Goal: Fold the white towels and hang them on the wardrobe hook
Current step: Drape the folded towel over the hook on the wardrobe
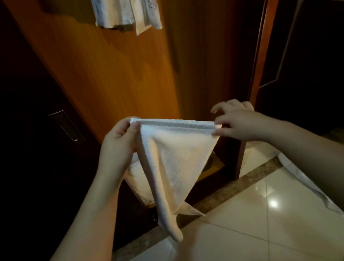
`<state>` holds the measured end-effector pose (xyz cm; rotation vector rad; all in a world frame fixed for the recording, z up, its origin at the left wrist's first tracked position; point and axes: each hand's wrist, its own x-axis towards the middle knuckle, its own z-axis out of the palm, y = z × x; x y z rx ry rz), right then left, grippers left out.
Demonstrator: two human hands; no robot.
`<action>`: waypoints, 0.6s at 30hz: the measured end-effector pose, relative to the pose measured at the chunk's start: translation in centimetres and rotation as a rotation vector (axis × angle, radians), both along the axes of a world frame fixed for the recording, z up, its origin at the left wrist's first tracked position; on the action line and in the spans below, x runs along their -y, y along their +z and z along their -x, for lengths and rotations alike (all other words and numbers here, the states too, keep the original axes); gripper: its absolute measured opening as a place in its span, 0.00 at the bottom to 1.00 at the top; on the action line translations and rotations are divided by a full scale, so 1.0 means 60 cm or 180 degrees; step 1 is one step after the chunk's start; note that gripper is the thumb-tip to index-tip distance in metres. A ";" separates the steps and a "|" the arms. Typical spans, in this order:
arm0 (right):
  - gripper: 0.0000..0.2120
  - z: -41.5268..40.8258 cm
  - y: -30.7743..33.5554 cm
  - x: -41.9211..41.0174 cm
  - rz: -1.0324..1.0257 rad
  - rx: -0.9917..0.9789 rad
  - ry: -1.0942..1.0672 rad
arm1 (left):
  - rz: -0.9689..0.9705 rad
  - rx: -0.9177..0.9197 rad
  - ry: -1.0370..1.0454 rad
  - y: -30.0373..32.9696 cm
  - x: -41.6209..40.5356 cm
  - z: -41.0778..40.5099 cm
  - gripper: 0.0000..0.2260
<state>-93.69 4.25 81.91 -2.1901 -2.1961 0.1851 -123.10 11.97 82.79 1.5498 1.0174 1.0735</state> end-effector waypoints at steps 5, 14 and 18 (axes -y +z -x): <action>0.16 -0.004 0.058 -0.009 -0.0772 -0.0046 -0.0129 | -0.0212 0.0221 0.0202 0.015 -0.007 0.004 0.09; 0.08 0.003 0.045 -0.012 -0.1805 -0.0878 -0.0604 | -0.0576 0.0276 0.0238 0.008 -0.014 -0.015 0.08; 0.09 0.005 0.032 -0.021 -0.1398 -0.0803 -0.0490 | -0.0525 0.0213 0.0256 0.010 -0.024 -0.031 0.10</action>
